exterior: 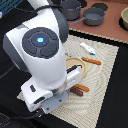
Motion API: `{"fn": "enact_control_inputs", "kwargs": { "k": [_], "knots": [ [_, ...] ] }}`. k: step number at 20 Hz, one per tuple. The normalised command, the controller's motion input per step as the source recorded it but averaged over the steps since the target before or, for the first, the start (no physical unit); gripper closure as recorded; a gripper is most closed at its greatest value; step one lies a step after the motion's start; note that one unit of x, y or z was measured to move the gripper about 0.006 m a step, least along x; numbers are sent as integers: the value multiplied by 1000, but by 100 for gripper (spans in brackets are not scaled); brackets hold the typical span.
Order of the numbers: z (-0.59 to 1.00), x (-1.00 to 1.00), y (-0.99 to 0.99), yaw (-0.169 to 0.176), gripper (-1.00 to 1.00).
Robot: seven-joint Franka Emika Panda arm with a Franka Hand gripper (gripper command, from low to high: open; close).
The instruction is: Interact with the objects in diverse but meaningful ways.
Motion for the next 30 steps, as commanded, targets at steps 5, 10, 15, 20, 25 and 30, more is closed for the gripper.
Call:
{"fn": "enact_control_inputs", "kwargs": {
  "k": [5,10,15,20,25,30],
  "knots": [
    [107,62,20,0,100],
    [939,29,364,82,100],
    [1000,120,541,87,100],
    [881,139,693,99,100],
    [535,91,801,95,100],
    [362,-5,739,102,100]
  ]
}}
